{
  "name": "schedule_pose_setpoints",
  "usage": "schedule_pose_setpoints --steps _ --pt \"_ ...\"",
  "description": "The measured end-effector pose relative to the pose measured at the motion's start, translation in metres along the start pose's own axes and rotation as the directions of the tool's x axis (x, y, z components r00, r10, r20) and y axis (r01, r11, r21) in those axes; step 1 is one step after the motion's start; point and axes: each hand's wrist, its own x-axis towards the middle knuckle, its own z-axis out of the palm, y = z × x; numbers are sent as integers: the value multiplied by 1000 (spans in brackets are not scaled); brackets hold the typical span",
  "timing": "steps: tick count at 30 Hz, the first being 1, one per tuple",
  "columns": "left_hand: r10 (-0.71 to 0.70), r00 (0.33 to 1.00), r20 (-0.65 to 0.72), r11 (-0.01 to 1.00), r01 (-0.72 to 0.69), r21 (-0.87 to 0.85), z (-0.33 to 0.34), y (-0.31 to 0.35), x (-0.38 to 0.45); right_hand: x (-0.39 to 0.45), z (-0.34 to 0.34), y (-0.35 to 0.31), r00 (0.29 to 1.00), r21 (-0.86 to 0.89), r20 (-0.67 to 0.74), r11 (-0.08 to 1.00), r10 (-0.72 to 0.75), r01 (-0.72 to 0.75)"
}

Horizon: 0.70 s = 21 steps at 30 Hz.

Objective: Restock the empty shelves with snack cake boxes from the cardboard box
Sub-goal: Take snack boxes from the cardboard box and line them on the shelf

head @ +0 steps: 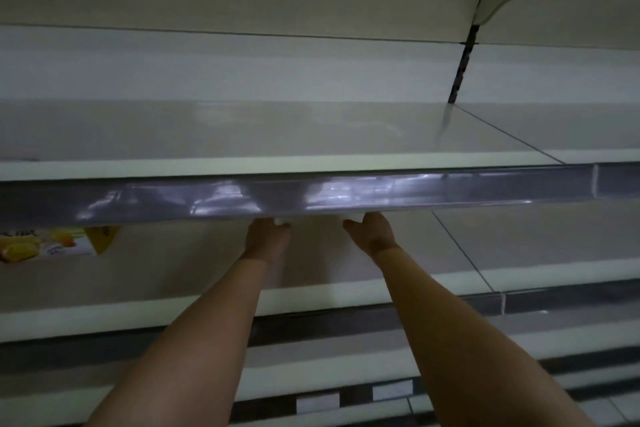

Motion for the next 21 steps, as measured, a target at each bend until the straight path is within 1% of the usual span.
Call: schedule_pose_setpoints --steps 1,2,5,9,12,15,18,21 --pt "32 999 -4 997 -32 66 -1 -1 -8 -6 -3 2 1000 -56 7 998 23 -23" --pt "75 997 -3 993 -74 90 2 -7 -9 -9 -5 8 1000 -74 9 997 26 -26" --pt "103 995 16 978 -104 183 10 -8 -31 -34 -16 22 1000 -168 11 986 12 -10" --pt "89 996 -8 989 -87 124 23 4 -67 -71 -37 44 999 -197 9 979 -53 54" --pt "132 990 -54 988 -127 87 39 17 -104 -102 -59 68 997 -223 20 972 -75 77" --pt "202 976 -88 974 -190 123 56 31 -144 -128 -78 96 999 -195 -10 979 -53 50" --pt "257 960 -110 963 -246 108 74 40 -181 -155 -97 124 1000 -180 -20 984 -20 16" --pt "270 959 -81 961 -263 83 93 45 -209 -182 -112 152 999 -189 -41 982 3 -11"
